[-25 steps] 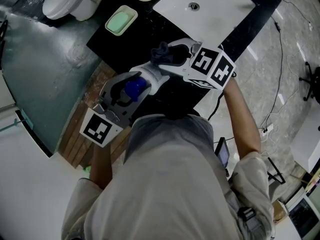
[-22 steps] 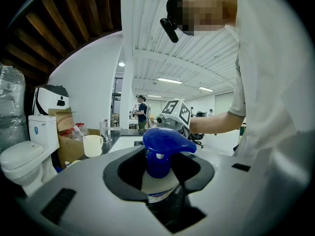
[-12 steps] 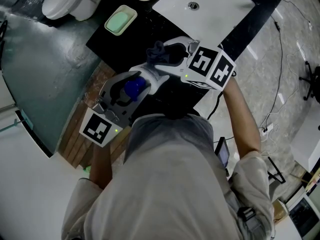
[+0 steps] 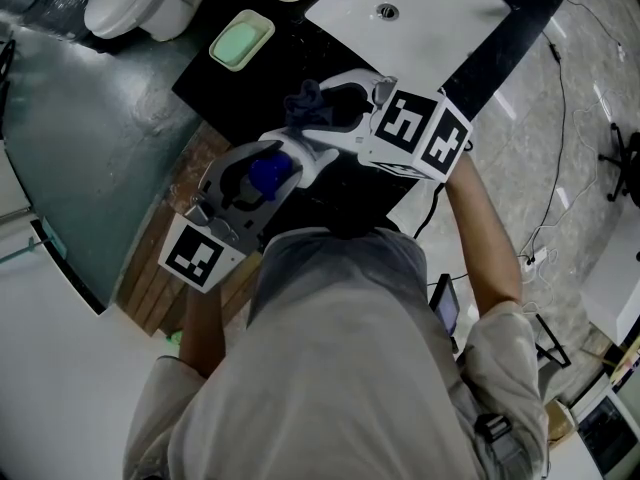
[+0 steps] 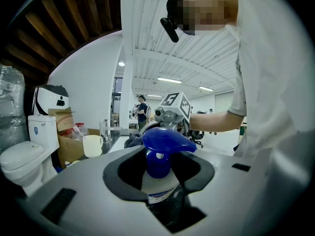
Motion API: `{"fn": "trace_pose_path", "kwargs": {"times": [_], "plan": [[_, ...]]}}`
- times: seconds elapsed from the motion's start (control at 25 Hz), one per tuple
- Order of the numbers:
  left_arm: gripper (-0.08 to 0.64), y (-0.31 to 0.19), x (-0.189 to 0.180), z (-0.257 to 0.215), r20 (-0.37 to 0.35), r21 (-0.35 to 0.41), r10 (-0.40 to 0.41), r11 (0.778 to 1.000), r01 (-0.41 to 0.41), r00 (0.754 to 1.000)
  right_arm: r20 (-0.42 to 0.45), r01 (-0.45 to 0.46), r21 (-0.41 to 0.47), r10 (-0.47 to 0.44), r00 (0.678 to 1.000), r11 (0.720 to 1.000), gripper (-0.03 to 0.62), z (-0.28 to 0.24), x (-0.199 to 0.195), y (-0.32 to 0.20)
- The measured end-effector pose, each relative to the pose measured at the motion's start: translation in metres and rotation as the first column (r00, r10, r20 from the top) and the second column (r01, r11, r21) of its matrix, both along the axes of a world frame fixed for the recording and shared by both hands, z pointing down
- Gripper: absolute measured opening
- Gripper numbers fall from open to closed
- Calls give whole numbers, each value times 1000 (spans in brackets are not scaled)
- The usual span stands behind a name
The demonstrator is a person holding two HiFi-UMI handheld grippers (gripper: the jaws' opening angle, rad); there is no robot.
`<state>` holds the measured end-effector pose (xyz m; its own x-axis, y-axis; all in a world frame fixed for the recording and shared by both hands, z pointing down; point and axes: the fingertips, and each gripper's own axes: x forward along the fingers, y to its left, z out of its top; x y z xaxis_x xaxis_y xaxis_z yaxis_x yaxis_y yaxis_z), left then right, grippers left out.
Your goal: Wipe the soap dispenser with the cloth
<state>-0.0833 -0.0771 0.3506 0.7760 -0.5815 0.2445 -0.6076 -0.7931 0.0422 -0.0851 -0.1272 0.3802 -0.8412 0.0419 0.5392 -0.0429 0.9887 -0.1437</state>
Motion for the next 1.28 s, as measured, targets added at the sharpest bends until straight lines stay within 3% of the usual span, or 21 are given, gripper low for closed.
{"fn": "trace_pose_path", "kwargs": {"times": [1.28], "plan": [[146, -4, 4, -4, 4, -8, 26, 1000, -26, 1000, 131, -21, -18, 24, 991, 1000, 163, -38, -8, 1]]}}
